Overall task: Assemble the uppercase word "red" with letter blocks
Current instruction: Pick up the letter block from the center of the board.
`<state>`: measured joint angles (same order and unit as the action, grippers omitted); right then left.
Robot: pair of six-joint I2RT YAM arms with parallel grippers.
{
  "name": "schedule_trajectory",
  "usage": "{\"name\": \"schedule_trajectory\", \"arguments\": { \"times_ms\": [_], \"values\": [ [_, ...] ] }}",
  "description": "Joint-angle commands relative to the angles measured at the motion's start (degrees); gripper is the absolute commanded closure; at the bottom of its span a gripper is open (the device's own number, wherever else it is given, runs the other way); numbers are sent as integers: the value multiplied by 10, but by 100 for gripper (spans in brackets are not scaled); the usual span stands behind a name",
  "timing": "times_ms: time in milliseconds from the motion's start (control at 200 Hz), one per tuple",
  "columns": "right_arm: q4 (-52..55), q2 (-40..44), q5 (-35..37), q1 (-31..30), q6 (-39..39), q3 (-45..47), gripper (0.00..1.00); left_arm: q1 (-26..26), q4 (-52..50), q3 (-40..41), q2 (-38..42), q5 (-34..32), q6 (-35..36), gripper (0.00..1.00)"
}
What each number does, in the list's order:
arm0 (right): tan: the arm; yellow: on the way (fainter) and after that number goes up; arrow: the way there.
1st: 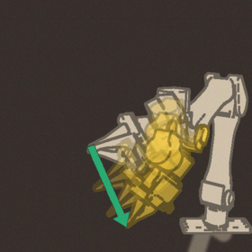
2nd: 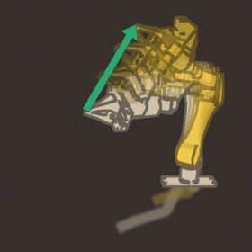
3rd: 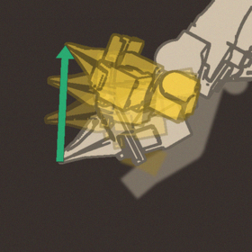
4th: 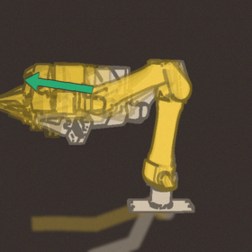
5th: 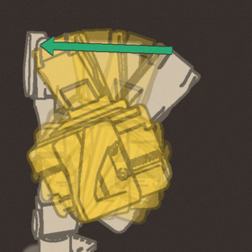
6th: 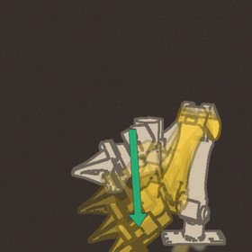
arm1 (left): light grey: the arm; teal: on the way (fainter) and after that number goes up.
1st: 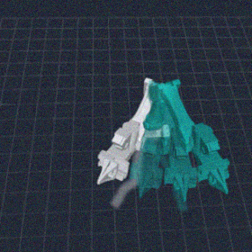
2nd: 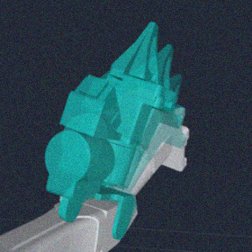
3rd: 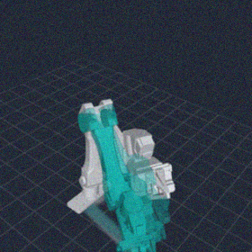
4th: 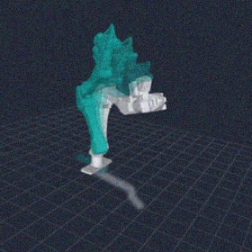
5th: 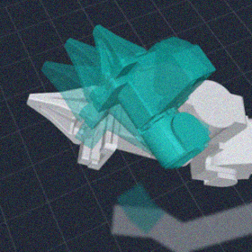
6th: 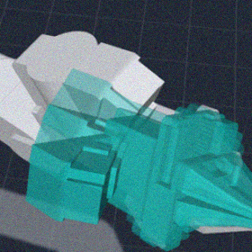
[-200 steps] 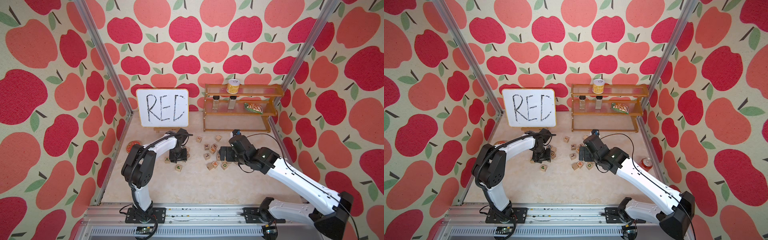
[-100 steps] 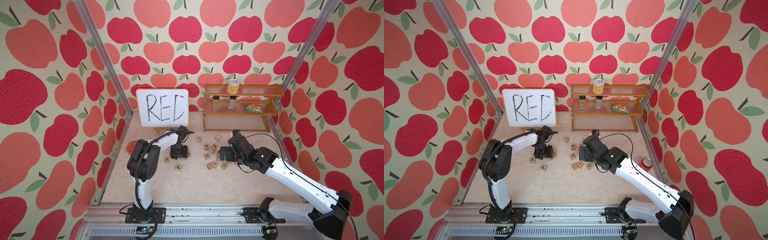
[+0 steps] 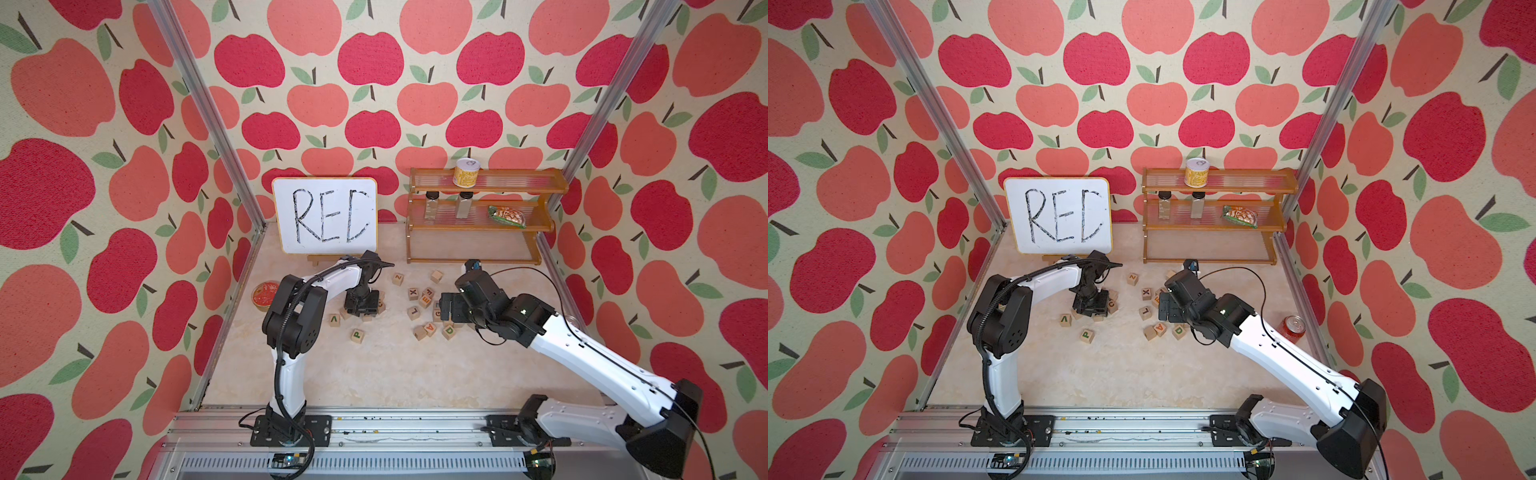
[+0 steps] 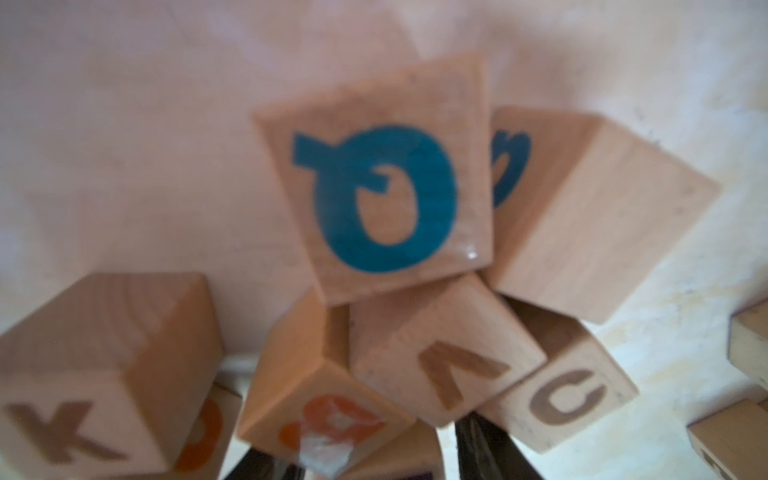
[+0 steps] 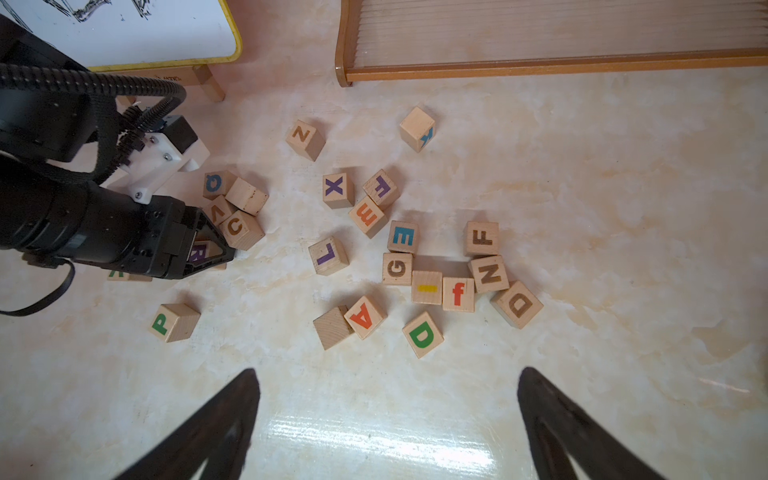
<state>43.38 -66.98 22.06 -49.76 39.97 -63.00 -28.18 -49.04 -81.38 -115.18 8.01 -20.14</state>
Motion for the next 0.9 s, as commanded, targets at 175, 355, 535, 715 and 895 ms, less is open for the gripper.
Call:
{"name": "schedule_trajectory", "arguments": {
  "times_ms": [175,355,535,715,895],
  "values": [
    [10,3,11,-1,2,10,1,-13,-8,-2,2,-7,-3,66],
    [15,5,7,-2,6,10,1,-23,-19,0,12,-10,-29,74],
    [18,13,0,-2,8,14,1,-38,-31,0,28,-8,-73,75],
    [18,18,-12,-3,7,17,1,-54,-50,-6,45,-20,-124,77],
    [15,17,-26,-6,9,19,1,-70,-67,-12,65,-35,-191,80]
  ]
}}
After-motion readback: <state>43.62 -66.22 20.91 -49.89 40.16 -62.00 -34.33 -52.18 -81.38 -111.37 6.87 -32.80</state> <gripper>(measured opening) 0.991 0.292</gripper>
